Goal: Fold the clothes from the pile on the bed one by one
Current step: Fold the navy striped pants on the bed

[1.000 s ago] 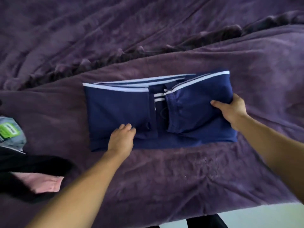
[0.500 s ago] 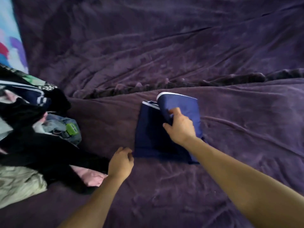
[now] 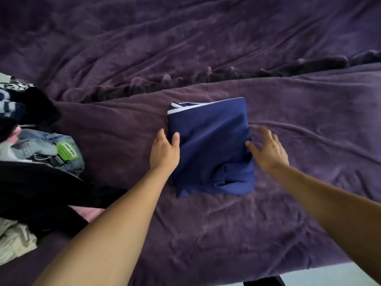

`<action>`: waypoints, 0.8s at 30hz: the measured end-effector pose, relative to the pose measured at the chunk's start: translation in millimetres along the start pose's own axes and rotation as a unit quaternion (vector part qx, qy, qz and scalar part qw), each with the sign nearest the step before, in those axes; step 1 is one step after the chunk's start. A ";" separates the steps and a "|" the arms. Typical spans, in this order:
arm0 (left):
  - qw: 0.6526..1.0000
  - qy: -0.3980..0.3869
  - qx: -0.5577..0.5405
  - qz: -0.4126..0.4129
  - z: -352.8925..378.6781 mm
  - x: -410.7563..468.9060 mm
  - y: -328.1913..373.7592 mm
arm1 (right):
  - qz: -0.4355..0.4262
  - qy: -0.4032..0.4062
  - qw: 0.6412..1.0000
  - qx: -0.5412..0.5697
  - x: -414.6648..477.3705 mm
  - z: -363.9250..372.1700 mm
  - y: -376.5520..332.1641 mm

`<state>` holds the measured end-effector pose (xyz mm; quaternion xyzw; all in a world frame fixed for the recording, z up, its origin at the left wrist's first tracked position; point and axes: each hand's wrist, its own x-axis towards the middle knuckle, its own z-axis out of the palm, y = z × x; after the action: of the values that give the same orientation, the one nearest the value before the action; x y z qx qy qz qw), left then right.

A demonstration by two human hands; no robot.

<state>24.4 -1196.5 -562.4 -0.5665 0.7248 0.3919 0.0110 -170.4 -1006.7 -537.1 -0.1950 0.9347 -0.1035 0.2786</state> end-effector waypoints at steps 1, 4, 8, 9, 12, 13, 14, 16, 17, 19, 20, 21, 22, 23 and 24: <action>1.000 0.006 0.007 -0.015 12.5 4.8 4.1 | 0.005 -0.005 1.000 0.016 4.7 7.8 4.5; 0.996 0.061 0.069 -0.006 40.9 6.0 6.3 | -0.008 -0.014 0.995 0.094 7.7 41.1 4.1; 0.992 0.078 0.094 0.046 43.6 -8.3 7.9 | -0.005 -0.003 0.990 0.142 -8.9 61.3 0.2; 0.991 0.073 0.101 0.056 39.9 -13.8 11.6 | -0.010 0.002 0.990 0.143 -14.8 57.6 2.1; 0.979 0.053 0.153 0.123 32.4 -34.2 29.6 | -0.034 0.008 0.991 0.127 -33.2 39.5 11.8; 0.971 0.042 0.181 0.148 32.5 -42.0 37.1 | -0.043 0.008 0.992 0.117 -39.7 33.4 16.4; 0.964 0.025 0.209 0.164 33.7 -51.1 45.1 | -0.051 0.008 0.993 0.108 -46.4 27.2 22.6; 0.952 -0.011 0.252 0.173 38.6 -73.0 61.6 | -0.056 0.011 0.993 0.102 -61.1 13.6 40.4; 0.949 -0.027 0.263 0.172 42.4 -86.1 70.3 | -0.054 0.012 0.993 0.105 -69.1 5.9 52.7; 0.949 -0.045 0.268 0.162 52.5 -114.6 89.8 | -0.051 0.014 0.993 0.102 -84.9 -10.1 83.4; 0.950 -0.051 0.266 0.157 59.5 -129.6 100.0 | -0.049 0.015 0.994 0.094 -92.3 -19.1 101.0; 0.950 -0.057 0.264 0.155 67.6 -145.5 111.3 | -0.045 0.017 0.995 0.084 -99.1 -28.2 120.9; 0.950 -0.064 0.264 0.156 77.2 -161.8 122.4 | -0.040 0.017 0.996 0.076 -105.2 -37.5 142.0; 0.949 -0.068 0.263 0.158 88.2 -177.7 133.5 | -0.035 0.015 0.997 0.069 -110.6 -47.5 163.5; 0.950 -0.072 0.259 0.160 100.9 -192.8 145.3 | -0.029 0.011 0.998 0.063 -115.3 -58.3 185.3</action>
<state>-70.3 -973.9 -462.9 -0.3911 0.8797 0.2272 0.1469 -171.3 -785.9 -489.6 -0.2030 0.9233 -0.1726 0.2766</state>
